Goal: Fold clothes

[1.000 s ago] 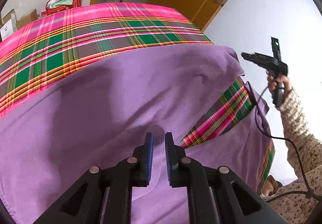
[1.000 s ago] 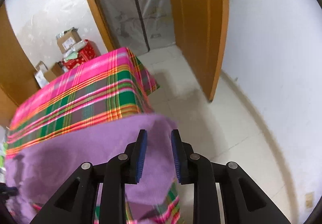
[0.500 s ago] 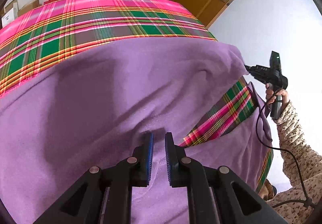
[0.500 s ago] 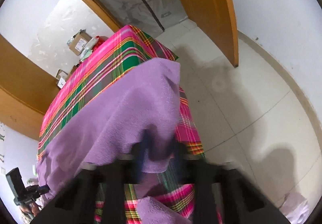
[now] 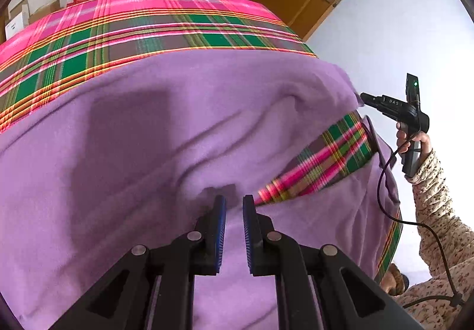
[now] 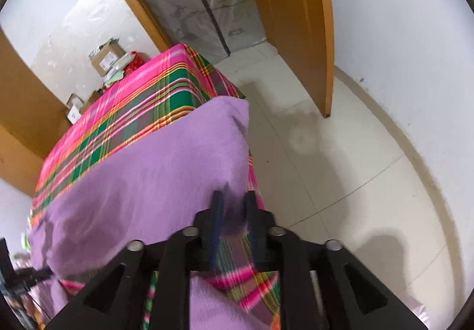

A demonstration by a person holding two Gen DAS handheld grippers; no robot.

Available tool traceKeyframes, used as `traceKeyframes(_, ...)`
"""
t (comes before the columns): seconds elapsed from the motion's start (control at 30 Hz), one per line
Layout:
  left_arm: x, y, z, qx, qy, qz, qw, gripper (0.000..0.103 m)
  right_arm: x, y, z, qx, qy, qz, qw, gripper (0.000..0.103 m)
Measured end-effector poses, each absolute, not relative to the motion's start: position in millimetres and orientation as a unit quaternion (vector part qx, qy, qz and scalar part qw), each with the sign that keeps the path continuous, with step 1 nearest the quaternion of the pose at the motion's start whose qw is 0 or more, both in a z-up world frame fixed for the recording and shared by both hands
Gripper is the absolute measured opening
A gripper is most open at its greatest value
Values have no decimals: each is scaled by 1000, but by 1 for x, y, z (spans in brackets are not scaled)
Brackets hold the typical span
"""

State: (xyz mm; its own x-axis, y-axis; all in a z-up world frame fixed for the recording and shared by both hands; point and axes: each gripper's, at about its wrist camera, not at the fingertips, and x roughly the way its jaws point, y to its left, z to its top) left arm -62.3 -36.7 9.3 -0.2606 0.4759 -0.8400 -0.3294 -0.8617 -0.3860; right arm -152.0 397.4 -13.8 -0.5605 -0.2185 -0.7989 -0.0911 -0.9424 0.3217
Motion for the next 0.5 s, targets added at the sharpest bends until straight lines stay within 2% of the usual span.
traceKeyframes(0.27, -33, -20, 7, -554, -57, 786, 268, 17, -114, 387, -4, 462, -114, -877, 58, 40)
traceKeyframes(0.5, -14, -7, -3, -568, -56, 774, 274, 17, -103, 371, -9, 468, -61, -879, 63, 40)
